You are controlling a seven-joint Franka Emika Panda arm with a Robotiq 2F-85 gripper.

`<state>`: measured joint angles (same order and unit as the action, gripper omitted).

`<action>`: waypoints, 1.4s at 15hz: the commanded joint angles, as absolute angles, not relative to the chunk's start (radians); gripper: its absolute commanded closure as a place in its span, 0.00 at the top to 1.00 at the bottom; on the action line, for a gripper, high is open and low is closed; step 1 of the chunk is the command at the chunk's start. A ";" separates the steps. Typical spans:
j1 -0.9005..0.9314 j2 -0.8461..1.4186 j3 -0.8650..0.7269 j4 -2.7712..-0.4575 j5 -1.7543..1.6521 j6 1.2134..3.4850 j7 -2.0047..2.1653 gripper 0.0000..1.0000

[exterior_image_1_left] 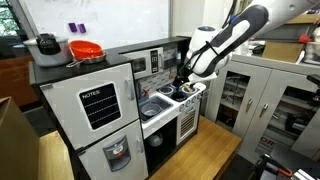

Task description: Place the lid on the pot

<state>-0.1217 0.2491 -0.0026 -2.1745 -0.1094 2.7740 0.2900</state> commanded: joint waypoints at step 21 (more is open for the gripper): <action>-0.197 0.616 -0.020 -1.744 0.041 2.624 -0.143 1.00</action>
